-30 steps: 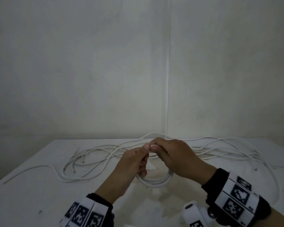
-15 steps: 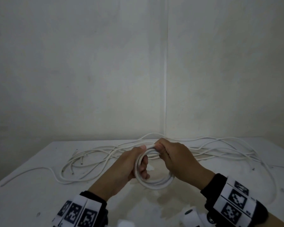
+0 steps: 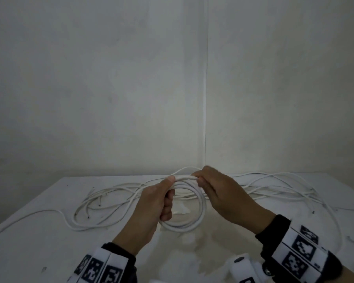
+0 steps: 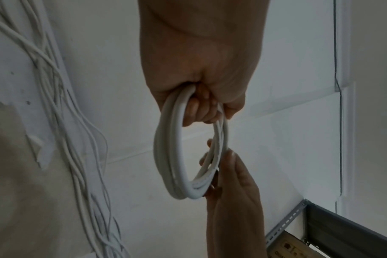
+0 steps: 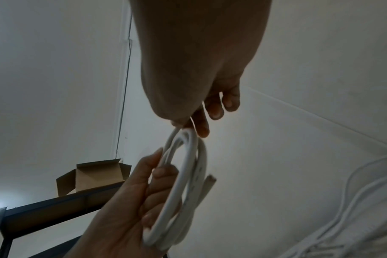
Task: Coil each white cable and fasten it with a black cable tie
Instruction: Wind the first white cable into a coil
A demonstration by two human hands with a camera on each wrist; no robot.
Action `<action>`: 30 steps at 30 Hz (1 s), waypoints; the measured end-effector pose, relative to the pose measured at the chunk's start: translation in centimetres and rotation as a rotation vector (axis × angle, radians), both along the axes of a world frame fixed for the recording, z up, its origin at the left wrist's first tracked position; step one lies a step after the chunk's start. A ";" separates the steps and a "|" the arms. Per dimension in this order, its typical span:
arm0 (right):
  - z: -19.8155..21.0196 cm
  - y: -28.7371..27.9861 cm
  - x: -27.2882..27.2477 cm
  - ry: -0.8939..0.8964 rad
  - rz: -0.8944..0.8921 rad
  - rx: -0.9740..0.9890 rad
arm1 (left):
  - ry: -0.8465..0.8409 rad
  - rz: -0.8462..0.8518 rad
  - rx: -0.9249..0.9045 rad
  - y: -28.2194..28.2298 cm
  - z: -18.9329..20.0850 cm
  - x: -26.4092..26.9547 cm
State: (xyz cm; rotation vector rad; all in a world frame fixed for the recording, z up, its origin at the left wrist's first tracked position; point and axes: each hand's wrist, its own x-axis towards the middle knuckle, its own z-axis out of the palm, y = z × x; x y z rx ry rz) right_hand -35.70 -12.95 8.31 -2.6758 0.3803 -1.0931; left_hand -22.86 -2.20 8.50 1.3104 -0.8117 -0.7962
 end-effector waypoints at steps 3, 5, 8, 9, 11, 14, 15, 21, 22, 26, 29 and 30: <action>0.5 -0.6 0.0 -0.014 -0.172 -0.250 | 0.002 0.015 -0.002 0.0 -0.2 0.0; 0.6 -0.3 0.6 -0.039 -0.178 -0.215 | 0.008 0.016 -0.007 0.0 -0.4 -0.2; 0.5 0.5 0.9 -0.106 -0.110 0.043 | 0.038 0.031 -0.022 -0.1 -0.6 -0.4; 0.5 0.8 0.8 -0.089 -0.088 0.146 | 0.042 0.039 -0.026 -0.1 -0.6 -0.3; 0.6 1.5 0.6 -0.040 -0.059 0.266 | 0.041 0.060 -0.039 -0.1 -0.6 -0.2; 0.6 1.9 0.6 0.104 -0.072 0.271 | 0.046 0.086 -0.057 0.0 -0.5 -0.2; 0.7 2.0 0.6 0.142 -0.086 0.247 | 0.048 0.089 -0.057 -0.1 -0.5 -0.3; 0.3 1.8 0.9 0.070 -0.026 0.291 | 0.045 0.094 -0.077 -0.4 -0.5 -0.6; 0.2 1.7 0.9 0.027 0.009 0.364 | 0.032 0.095 -0.083 -0.3 -0.4 -0.6; 0.3 1.5 0.7 -0.018 0.223 0.776 | -0.021 0.088 -0.099 -0.1 0.0 -0.4; 0.5 1.4 0.4 0.016 0.365 0.945 | -0.031 0.076 -0.107 0.1 -0.1 -0.2; 0.4 1.3 0.3 0.035 0.406 0.985 | -0.028 0.076 -0.107 0.1 -0.2 -0.2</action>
